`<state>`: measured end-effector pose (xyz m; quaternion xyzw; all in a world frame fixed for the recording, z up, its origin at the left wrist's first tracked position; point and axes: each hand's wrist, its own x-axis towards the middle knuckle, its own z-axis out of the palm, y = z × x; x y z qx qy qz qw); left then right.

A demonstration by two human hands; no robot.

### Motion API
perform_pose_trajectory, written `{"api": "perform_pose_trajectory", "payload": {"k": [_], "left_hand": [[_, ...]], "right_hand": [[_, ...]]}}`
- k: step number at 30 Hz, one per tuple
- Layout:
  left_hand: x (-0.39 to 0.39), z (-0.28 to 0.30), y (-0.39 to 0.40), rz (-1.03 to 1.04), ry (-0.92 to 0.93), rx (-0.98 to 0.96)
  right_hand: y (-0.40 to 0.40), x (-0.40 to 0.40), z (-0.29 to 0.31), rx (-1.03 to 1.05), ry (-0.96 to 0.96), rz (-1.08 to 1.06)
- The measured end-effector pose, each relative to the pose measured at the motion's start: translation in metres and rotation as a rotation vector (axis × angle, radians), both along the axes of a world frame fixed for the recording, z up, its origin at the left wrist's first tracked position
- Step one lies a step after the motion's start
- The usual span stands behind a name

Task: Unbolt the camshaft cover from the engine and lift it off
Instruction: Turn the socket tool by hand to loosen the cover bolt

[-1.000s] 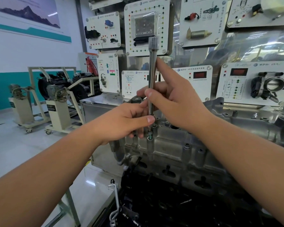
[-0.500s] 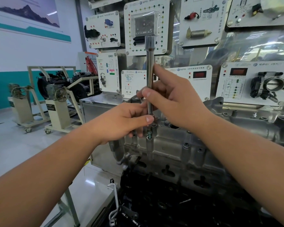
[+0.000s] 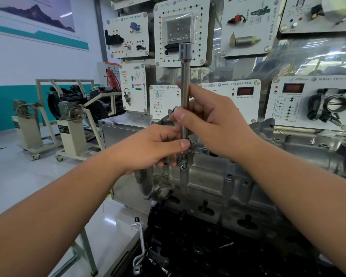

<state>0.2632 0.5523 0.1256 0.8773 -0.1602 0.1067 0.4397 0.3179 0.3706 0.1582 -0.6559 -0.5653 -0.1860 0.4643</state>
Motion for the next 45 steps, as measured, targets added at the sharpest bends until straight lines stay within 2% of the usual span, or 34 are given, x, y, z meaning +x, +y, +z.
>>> {"api": "perform_pose_trajectory", "payload": {"k": [5, 12, 19, 27, 34, 40, 45], "left_hand": [[0.0025, -0.0018, -0.003, 0.04, -0.028, 0.006], [-0.0015, 0.0014, -0.003, 0.01, 0.018, -0.007], [-0.0008, 0.0012, -0.0087, 0.023, -0.061, -0.009], [-0.002, 0.0016, -0.002, 0.023, 0.004, -0.059], [0.0003, 0.0013, -0.0069, 0.02, -0.034, -0.044], [-0.0021, 0.0013, -0.0031, 0.006, -0.004, -0.062], [-0.001, 0.0006, -0.0032, 0.003, -0.018, -0.036]], "right_hand": [[0.0004, 0.0047, 0.0003, 0.036, 0.003, -0.065], [0.0006, 0.004, 0.0023, -0.086, 0.097, 0.055], [-0.0005, 0.0028, 0.0008, 0.028, 0.018, 0.04], [-0.0004, 0.0027, 0.0006, -0.096, 0.076, 0.087], [0.0004, 0.0011, 0.0, -0.051, 0.009, -0.021], [-0.001, 0.0011, 0.0028, -0.055, 0.045, 0.029], [0.0005, 0.0003, 0.0007, -0.005, -0.01, 0.001]]}}
